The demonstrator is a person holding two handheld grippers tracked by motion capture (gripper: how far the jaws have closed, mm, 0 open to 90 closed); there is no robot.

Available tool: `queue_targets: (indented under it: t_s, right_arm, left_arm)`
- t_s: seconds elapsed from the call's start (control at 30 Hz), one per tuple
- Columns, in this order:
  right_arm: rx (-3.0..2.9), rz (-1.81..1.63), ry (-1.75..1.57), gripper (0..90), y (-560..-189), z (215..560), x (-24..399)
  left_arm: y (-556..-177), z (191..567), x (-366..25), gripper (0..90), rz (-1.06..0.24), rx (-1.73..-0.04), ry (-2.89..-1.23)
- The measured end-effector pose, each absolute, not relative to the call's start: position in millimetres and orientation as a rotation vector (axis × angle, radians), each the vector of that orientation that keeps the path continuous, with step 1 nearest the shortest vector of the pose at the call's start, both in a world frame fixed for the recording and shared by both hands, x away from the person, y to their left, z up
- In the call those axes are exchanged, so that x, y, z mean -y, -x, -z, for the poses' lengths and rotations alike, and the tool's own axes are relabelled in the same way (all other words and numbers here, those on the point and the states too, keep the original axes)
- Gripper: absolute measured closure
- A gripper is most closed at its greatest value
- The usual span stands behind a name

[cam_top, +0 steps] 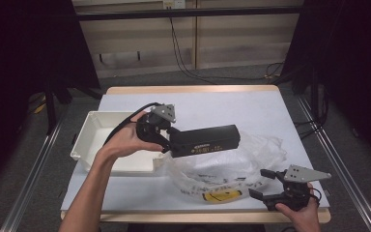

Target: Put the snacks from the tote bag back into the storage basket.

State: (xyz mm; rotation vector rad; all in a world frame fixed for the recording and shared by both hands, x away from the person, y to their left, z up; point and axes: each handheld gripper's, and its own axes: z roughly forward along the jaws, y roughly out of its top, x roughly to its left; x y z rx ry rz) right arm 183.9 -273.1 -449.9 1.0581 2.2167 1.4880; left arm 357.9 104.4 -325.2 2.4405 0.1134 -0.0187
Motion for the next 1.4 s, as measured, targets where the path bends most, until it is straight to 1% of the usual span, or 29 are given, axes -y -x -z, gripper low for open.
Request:
queue_targets:
  t_s: [0.2, 0.3, 0.67, 0.8, 0.87, 0.97, 1.2, 1.4]
  right_arm:
    - [-2.173, -1.506, -1.053, 14.0, -181.9, 447.8, 276.1]
    - [-2.162, -1.509, -1.051, 12.8, -181.4, 447.4, 277.0]
    - [-2.158, -1.506, -1.061, 10.3, -182.2, 447.7, 276.1]
    - [-2.161, -1.503, -1.064, 10.3, -182.4, 448.0, 275.8]
    - [-2.159, -1.505, -1.062, 10.3, -182.5, 447.9, 275.8]
    - [-2.160, -1.499, -1.068, 9.5, -182.4, 447.9, 275.2]
    - [-2.163, -1.500, -1.064, 9.2, -183.0, 448.4, 275.2]
    - [-2.165, -1.490, -1.068, 9.1, -183.6, 448.7, 275.1]
  left_arm:
    - [-360.4, 323.1, -114.8, 43.4, -0.005, -0.155, -2.432]
    - [-361.3, 322.7, -119.9, 43.4, 0.004, -0.149, -2.442]
    - [-364.3, 316.4, -143.6, 43.4, -0.027, -0.183, -2.408]
    - [-365.9, 313.9, -152.7, 43.4, -0.027, -0.195, -2.420]
    - [-365.8, 314.2, -156.0, 43.4, -0.051, -0.210, -2.406]
    - [-368.0, 316.6, -161.6, 43.5, -0.032, -0.218, -2.402]
    - [-371.1, 313.8, -173.4, 43.5, -0.032, -0.224, -2.417]
    - [-373.3, 308.5, -186.8, 43.5, -0.064, -0.222, -2.404]
